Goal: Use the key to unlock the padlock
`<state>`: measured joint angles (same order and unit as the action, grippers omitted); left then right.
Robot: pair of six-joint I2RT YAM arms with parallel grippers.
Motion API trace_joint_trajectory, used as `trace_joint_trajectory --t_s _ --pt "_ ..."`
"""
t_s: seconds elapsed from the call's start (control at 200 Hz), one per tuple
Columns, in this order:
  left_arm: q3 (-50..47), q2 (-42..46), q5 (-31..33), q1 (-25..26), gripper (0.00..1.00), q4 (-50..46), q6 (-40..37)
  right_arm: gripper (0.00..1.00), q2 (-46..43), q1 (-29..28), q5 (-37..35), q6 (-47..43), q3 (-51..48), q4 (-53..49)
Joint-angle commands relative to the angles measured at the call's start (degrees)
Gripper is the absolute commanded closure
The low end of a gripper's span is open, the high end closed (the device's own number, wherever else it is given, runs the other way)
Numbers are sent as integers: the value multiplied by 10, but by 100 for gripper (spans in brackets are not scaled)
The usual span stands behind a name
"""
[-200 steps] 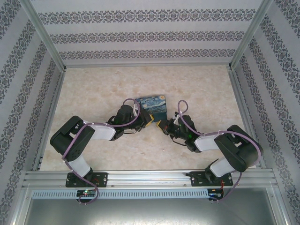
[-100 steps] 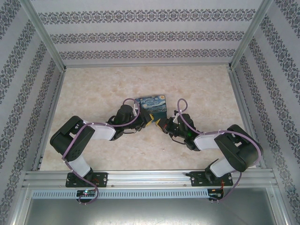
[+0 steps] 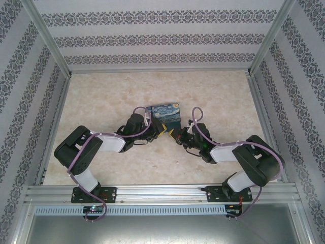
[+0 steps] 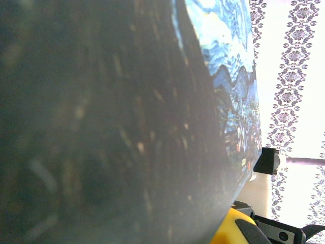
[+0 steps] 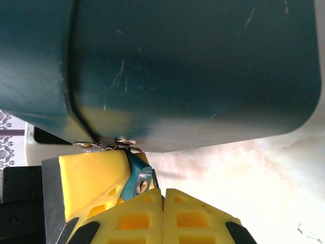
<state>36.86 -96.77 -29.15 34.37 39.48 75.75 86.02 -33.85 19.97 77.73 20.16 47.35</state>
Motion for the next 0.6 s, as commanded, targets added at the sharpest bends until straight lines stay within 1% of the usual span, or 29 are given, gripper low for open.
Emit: trace_joint_trajectory --t_s 0.0,0.595 --pt "4 -3 -4 -6 100 8 -1 100 -5 8 -2 -5 -1 5" --pt "10 -1 -3 -6 100 -2 -3 100 -16 13 -3 -7 -19 -8"
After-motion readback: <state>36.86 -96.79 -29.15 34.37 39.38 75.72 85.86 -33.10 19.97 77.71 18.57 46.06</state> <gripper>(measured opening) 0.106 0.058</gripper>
